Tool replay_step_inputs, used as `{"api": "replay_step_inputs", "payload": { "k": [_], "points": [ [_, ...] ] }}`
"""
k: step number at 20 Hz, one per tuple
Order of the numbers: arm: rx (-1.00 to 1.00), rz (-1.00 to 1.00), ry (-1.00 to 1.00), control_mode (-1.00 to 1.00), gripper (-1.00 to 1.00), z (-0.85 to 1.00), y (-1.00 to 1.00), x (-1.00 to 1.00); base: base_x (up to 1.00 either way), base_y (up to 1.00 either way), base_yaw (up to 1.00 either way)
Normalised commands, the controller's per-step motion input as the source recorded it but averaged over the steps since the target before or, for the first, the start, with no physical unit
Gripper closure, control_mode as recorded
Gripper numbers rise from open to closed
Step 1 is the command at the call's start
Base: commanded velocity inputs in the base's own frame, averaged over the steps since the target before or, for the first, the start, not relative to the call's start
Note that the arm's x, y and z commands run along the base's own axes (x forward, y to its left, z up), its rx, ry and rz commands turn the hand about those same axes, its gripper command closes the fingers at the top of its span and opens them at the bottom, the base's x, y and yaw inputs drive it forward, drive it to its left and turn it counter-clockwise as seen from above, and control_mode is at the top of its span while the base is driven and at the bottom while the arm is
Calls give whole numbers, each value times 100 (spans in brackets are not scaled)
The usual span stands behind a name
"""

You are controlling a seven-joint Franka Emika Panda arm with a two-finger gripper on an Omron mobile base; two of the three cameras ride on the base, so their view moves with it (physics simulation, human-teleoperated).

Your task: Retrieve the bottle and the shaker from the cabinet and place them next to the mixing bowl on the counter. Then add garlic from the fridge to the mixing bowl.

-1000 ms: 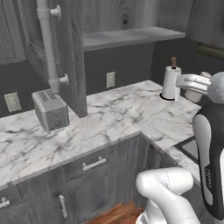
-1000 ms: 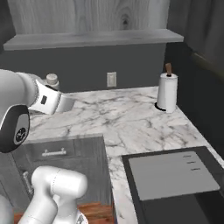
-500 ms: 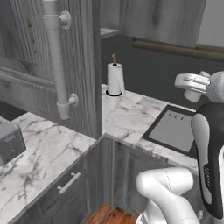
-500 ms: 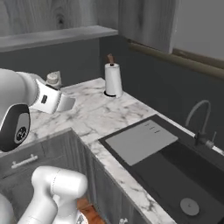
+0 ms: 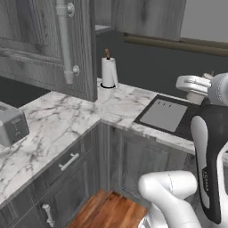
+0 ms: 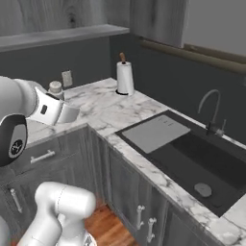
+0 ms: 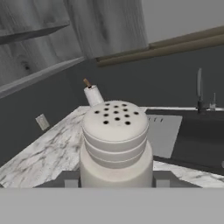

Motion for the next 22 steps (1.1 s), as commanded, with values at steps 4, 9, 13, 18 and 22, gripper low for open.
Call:
{"api": "replay_step_inputs", "payload": {
  "k": [4,9,13,18,22],
  "points": [
    [0,0,0,100,100,0,0,0,-86,-35,-9],
    [0,0,0,100,100,0,0,0,-18,-68,-39],
    [0,0,0,100,100,0,0,0,-2,-62,-62],
    [0,0,0,100,100,0,0,0,-2,-44,-69],
    [0,0,0,100,100,0,0,0,12,-84,-58]
  ]
}}
